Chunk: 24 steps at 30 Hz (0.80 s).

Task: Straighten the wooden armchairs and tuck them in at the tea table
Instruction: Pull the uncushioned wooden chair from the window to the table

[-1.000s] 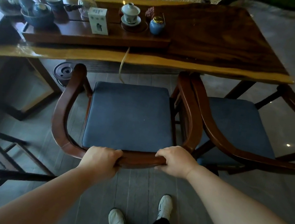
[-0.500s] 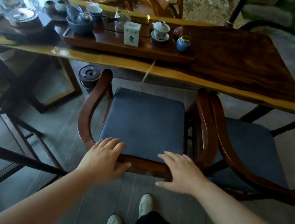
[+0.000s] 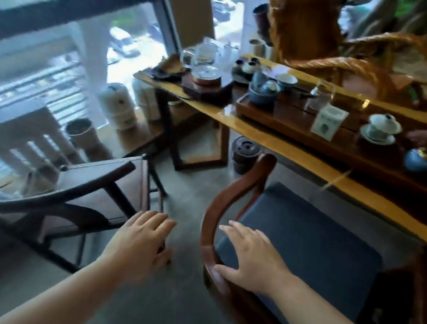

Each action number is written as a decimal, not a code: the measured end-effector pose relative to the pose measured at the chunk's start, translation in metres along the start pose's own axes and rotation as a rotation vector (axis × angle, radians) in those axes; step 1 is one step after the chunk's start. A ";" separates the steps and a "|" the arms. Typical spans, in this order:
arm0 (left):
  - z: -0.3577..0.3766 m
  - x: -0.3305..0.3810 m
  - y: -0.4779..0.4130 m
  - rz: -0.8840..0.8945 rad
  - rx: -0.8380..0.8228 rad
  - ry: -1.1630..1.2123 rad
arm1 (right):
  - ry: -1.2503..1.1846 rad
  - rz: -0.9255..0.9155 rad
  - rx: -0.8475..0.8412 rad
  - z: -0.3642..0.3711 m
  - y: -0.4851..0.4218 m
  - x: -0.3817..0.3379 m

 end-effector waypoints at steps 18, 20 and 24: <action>0.036 -0.124 0.043 -0.494 0.150 0.358 | 0.113 -0.338 -0.215 -0.026 -0.162 -0.124; 0.040 -0.154 0.040 -0.489 0.154 0.380 | 0.133 -0.340 -0.212 -0.025 -0.189 -0.139; 0.048 -0.212 0.032 -0.419 0.173 0.331 | 0.172 -0.331 -0.209 -0.020 -0.239 -0.172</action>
Point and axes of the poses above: each hand's wrist, its own y-axis away from the middle knuckle, its own z-axis out of the palm, x = y × z, the point moved 1 cm from there along -y, towards the middle knuckle, and after that the axes turned 9 degrees about -x, right-handed, at the moved point
